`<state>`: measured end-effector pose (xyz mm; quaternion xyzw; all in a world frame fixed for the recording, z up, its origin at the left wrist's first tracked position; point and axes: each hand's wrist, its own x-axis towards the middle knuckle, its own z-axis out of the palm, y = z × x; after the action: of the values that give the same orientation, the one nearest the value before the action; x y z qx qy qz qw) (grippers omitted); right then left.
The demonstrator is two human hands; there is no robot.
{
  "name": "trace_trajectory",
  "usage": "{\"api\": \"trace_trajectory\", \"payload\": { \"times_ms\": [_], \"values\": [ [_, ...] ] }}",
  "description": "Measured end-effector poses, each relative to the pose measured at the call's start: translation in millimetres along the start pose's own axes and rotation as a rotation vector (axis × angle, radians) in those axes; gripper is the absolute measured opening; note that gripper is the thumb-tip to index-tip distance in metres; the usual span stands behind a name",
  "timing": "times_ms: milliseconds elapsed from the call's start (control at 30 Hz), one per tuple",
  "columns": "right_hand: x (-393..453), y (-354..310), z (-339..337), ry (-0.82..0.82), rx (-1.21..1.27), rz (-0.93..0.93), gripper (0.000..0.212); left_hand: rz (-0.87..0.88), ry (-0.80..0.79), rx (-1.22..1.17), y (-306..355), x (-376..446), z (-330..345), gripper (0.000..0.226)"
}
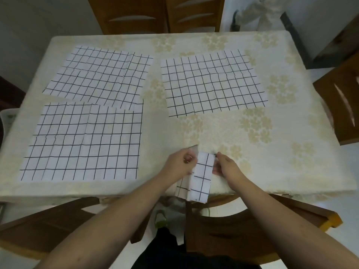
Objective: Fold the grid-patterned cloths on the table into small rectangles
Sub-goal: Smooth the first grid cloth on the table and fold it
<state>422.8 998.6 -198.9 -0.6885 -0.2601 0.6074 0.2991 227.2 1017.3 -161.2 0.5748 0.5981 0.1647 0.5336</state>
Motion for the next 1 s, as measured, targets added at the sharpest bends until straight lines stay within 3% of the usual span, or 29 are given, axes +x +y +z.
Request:
{"api": "trace_trajectory", "payload": {
  "times_ms": [133,233,367,467,500,600,700,867,1000],
  "values": [
    [2,8,-1,-0.026,-0.029,-0.006,0.049,0.025,-0.173,0.184,-6,-8,30,0.029],
    [1,6,0,-0.017,-0.038,-0.025,0.041,0.042,-0.185,0.210,-20,-22,35,0.027],
    [9,0,6,0.006,-0.181,-0.054,0.044,-0.018,-0.107,0.120,-45,-35,28,0.022],
    [9,-11,12,0.027,-0.335,-0.111,0.026,-0.066,-0.001,0.069,-55,-40,18,0.026],
    [7,-17,14,0.020,-0.349,-0.126,0.031,-0.071,0.041,0.046,-57,-41,16,0.030],
    [2,-26,18,-0.042,-0.292,-0.180,0.036,-0.105,0.144,0.023,-59,-39,8,0.054],
    [-4,-32,21,-0.141,-0.144,-0.174,0.036,-0.167,0.100,-0.019,-61,-30,-2,0.069],
    [-15,-32,20,-0.244,0.279,-0.113,0.028,-0.194,-0.028,-0.215,-67,-13,-30,0.038],
    [-16,-26,8,-0.220,0.365,-0.037,0.025,-0.268,-0.004,-0.510,-66,-2,-53,0.044]
  ]
}}
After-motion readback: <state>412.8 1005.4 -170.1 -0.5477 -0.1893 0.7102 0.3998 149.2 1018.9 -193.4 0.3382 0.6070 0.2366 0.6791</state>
